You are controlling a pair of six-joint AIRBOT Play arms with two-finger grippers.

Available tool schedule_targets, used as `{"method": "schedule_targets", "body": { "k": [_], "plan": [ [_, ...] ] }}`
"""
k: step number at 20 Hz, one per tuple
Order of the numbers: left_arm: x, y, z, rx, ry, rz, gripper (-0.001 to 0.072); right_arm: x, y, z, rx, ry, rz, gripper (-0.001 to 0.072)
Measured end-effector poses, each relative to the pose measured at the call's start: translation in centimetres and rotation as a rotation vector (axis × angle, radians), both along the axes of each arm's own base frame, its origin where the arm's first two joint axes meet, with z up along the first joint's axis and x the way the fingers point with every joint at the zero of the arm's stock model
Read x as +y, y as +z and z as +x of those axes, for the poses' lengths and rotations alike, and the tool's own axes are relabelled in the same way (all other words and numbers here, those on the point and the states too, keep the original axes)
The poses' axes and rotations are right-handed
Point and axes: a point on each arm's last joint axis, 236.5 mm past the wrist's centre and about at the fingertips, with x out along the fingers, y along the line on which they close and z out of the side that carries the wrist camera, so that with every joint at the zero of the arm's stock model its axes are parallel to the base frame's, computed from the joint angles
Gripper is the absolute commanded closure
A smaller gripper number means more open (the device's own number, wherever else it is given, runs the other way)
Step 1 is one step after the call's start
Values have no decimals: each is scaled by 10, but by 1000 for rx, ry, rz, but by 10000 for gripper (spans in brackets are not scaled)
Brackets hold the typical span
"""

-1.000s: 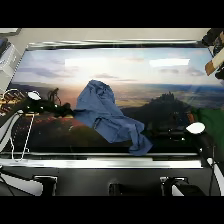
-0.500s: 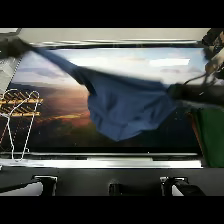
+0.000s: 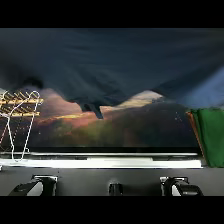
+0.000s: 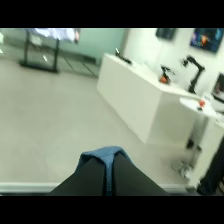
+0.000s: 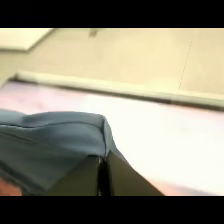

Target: Fold the clothes and pants, and hang the long-sleeved shirts on hangers.

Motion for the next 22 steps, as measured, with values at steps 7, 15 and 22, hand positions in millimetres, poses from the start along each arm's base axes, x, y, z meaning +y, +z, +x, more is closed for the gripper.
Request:
{"method": "schedule_targets", "body": {
  "k": [7, 15, 22],
  "plan": [
    [27, -70, 48, 259, 84, 31, 693, -11, -18, 35, 122, -51, 66, 673],
    [51, -350, 240, 926, -10, 76, 693, -13, -266, 201, 909, -25, 96, 673],
    [15, -546, 322, 1156, -68, 64, 684, 7, -447, 292, 1142, -73, 187, 672]
  ]
}}
